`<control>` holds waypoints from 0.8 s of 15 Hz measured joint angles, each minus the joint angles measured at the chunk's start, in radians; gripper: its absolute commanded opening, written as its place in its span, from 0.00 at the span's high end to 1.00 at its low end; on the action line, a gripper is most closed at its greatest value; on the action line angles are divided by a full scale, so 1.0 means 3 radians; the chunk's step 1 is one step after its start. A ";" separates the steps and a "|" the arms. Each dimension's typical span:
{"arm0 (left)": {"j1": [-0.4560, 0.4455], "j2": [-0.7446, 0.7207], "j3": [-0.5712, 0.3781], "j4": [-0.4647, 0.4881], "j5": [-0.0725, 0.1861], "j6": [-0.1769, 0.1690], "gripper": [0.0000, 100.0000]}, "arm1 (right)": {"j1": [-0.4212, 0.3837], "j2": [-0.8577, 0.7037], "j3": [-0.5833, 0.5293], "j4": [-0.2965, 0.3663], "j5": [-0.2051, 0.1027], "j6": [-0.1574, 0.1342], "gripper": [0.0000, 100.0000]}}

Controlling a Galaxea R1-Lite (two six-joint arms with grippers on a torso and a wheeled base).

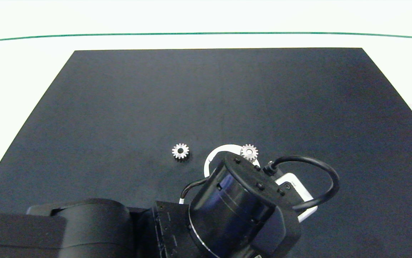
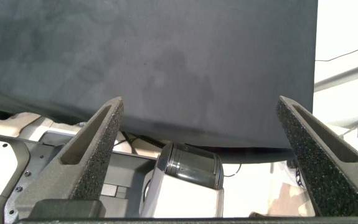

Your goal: Install three planetary gears onto the carrier pins

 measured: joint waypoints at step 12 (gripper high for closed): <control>0.0334 0.0262 -0.0438 0.0349 0.0006 0.0047 0.93 | 0.0011 -0.0013 -0.0021 0.0011 0.0001 0.0000 0.00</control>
